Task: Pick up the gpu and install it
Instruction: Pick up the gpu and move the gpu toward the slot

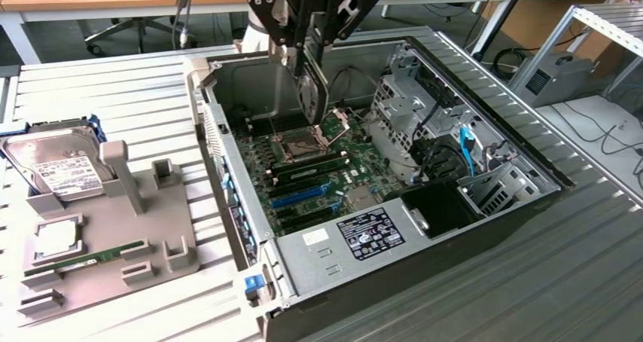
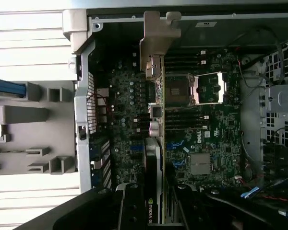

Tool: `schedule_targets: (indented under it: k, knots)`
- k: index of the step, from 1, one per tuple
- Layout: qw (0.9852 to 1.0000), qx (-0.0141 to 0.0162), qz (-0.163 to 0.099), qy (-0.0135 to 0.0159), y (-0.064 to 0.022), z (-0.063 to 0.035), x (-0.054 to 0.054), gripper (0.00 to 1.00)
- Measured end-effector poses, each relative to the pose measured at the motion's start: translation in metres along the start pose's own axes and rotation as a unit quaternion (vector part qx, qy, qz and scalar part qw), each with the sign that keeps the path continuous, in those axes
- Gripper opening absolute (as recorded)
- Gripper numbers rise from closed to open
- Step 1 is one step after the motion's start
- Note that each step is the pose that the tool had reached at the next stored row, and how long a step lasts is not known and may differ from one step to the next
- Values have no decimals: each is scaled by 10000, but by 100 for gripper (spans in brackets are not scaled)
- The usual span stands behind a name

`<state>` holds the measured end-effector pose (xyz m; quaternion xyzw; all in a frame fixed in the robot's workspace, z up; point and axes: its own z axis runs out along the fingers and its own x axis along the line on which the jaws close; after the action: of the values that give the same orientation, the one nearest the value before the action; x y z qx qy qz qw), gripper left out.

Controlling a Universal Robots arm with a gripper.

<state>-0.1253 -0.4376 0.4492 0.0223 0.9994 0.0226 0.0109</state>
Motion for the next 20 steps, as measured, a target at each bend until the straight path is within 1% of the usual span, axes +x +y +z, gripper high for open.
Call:
schedule_targets:
  k: [5,20]
  knots:
    - [10000,-1,-1,0,5,3,-120,27]
    - [10000,0,-1,0,18,9,-407,27]
